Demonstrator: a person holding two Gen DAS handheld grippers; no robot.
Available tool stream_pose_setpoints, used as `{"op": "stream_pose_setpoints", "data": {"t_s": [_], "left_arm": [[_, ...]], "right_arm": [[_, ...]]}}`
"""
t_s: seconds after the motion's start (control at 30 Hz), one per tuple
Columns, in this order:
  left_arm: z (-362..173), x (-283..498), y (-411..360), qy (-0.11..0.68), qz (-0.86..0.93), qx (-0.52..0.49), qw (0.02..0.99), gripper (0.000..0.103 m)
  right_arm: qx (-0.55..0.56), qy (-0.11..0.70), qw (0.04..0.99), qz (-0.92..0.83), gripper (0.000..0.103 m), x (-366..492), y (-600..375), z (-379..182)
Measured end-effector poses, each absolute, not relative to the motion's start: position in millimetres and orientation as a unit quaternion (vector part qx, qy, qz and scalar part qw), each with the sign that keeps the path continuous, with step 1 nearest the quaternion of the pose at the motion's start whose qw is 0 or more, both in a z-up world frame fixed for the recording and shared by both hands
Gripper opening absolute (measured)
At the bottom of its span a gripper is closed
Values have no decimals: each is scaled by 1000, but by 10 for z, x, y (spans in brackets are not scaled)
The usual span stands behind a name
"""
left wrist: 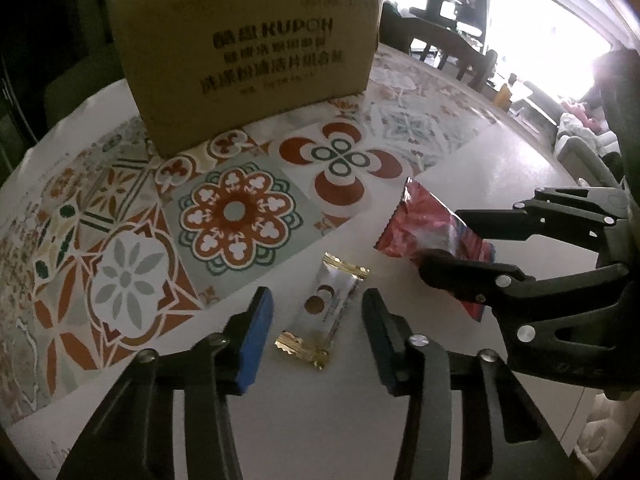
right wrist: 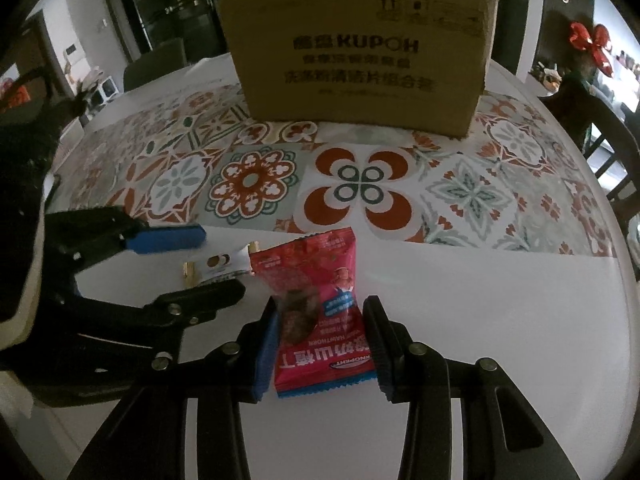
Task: Organize snacks
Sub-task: 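Grasp the red packet with the right tool while the left tool grasps the small gold-wrapped bar, then carry both snacks into the cardboard box and open both tools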
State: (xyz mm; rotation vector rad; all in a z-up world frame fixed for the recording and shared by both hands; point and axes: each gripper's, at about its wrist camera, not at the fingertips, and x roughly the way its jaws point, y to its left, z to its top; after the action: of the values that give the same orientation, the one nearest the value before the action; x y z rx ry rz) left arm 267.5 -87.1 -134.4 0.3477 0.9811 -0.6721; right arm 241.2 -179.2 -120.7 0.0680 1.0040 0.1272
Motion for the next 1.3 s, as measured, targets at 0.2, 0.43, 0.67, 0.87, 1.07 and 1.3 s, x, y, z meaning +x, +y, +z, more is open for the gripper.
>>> {"op": "stream_pose_setpoints", "data": {"t_s": [0.2, 0.43, 0.67, 0.87, 1.07, 1.3], "left_arm": [[-1321, 2676, -885, 474, -313, 143, 811, 20], [-1132, 2595, -851, 458, -291, 111, 832, 19], [-813, 2557, -771, 432, -261, 87, 859, 19], [-547, 2557, -723, 405, -245, 83, 877, 19], [-278, 2543, -689, 373, -234, 68, 895, 19], [42, 2577, -668, 329, -222, 58, 916, 19]], "right_arm": [[47, 474, 878, 55, 42, 2401, -1857, -1197], [59, 457, 886, 51, 42, 2366, -1928, -1113], [68, 434, 897, 57, 42, 2353, -1963, -933], [66, 402, 911, 60, 42, 2365, -1950, -699], [65, 367, 926, 59, 42, 2379, -1971, -427], [58, 322, 944, 55, 42, 2419, -2008, -89]]}}
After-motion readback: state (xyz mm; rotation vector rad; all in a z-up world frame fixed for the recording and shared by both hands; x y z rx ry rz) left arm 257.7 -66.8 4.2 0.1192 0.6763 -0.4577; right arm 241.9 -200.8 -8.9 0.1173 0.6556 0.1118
